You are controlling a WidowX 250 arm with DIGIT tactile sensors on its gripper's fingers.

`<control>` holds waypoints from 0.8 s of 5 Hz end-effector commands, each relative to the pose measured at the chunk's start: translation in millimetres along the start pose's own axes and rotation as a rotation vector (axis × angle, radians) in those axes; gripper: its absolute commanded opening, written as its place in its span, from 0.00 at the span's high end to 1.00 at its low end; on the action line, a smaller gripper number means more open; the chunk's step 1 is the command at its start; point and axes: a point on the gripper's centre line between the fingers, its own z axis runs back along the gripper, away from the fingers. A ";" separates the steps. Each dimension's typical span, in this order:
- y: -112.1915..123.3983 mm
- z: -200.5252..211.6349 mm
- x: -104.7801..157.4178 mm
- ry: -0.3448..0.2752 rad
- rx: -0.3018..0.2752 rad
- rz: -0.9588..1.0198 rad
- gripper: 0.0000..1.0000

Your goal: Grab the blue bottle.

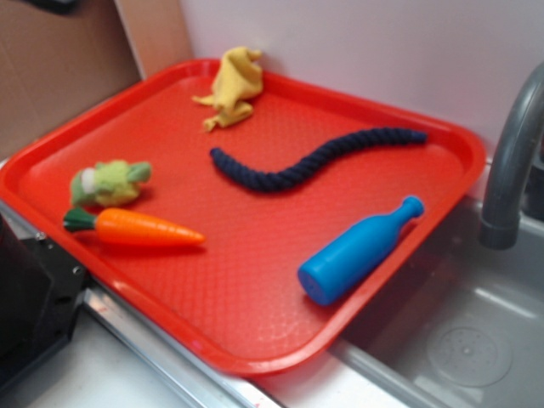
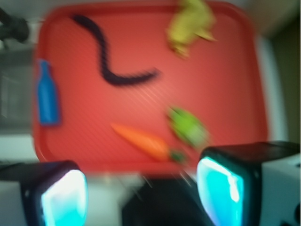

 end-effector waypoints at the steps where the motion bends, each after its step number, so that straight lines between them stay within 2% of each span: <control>1: -53.2 -11.0 28.5 0.048 0.007 -0.131 0.00; 2: -53.2 -11.0 28.5 0.048 0.007 -0.131 0.00; 3: -70.6 -53.5 46.9 0.090 0.135 -0.154 0.00; 4: -89.5 -98.8 62.7 -0.002 0.091 -0.266 0.00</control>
